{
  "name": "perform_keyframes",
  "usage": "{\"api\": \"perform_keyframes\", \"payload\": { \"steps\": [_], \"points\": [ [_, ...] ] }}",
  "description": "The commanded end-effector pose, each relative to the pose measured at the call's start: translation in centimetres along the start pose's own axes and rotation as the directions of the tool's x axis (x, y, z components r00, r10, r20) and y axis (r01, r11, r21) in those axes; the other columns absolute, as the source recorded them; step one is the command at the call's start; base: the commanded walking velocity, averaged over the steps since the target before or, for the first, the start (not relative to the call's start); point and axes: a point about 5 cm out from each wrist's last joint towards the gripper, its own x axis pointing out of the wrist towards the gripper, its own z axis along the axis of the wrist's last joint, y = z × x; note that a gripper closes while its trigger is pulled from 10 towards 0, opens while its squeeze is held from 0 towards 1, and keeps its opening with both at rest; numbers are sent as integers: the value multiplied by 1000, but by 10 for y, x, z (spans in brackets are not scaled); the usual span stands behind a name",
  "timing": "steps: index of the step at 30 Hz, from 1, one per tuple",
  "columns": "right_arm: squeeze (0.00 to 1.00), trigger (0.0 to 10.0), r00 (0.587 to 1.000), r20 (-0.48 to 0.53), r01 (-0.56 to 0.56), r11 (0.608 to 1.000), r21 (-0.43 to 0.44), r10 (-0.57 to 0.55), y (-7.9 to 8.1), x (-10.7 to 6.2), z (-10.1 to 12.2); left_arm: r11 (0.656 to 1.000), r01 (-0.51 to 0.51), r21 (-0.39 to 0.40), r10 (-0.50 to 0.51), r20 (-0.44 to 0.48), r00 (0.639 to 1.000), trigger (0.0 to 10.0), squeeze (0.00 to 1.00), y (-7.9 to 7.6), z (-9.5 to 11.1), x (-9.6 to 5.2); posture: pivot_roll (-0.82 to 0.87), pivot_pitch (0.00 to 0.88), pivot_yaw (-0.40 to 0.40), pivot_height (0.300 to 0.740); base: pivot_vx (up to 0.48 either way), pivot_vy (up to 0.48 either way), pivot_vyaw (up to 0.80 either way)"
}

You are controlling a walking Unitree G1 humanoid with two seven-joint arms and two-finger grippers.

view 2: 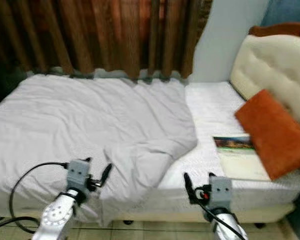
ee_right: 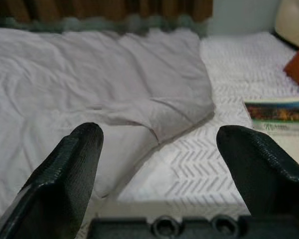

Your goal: Clean up the room

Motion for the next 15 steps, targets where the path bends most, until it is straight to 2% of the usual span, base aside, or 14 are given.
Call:
{"api": "perform_keyframes", "payload": {
  "steps": [1, 9, 15],
  "points": [
    [0, 10000, 1000, 0, -11, 1000, -1, 11, 3, 3, 2, 1000, -13, 26, 13, -20, 1000, 10000, 0, 7, 0, 1, -8, 0, -53, 740, 386, 285, -800],
    [0, 10000, 1000, -17, -12, 1000, -3, 12, 4, 5, -1, 1000, 1, 31, 0, -40, 999, 10000, 0, 6, -1, 4, -6, 0, -51, 740, 389, 282, -800],
    [0, 10000, 999, -32, -5, 1000, -4, 5, 1, 5, -4, 1000, -2, 14, 3, -44, 999, 10000, 0, 4, 0, 6, -8, 0, -51, 740, 387, 282, 0]
  ]
}}
